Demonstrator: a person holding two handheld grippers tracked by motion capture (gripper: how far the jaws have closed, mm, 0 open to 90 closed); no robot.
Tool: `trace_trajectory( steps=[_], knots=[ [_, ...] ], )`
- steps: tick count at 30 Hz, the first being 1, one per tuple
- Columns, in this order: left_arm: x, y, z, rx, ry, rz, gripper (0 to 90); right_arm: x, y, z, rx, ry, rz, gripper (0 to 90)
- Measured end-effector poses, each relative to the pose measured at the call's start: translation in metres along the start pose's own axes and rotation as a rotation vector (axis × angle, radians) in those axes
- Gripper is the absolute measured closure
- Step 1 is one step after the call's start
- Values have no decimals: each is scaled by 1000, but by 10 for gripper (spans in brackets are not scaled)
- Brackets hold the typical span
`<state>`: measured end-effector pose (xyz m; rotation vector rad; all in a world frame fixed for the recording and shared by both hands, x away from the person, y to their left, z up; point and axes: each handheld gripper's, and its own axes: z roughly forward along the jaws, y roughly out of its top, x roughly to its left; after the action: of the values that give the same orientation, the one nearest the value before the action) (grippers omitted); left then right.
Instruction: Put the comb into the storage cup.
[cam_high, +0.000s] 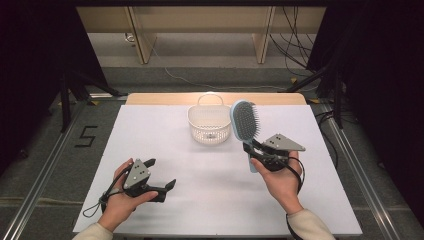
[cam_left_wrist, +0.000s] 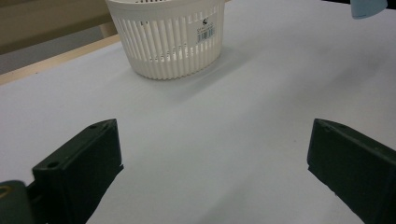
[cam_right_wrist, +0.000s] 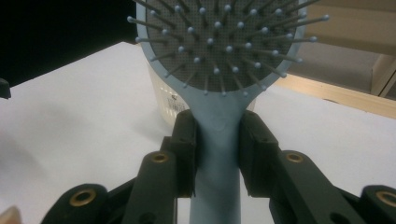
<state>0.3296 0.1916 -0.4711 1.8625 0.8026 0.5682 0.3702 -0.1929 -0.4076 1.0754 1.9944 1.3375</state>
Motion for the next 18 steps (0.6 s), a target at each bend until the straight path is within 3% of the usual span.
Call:
trace_trajectory(
  steps=[18],
  knots=[
    [0, 0, 0, -1, -3, 2, 24, -4, 6, 4, -19, -6, 12, 705]
  ],
)
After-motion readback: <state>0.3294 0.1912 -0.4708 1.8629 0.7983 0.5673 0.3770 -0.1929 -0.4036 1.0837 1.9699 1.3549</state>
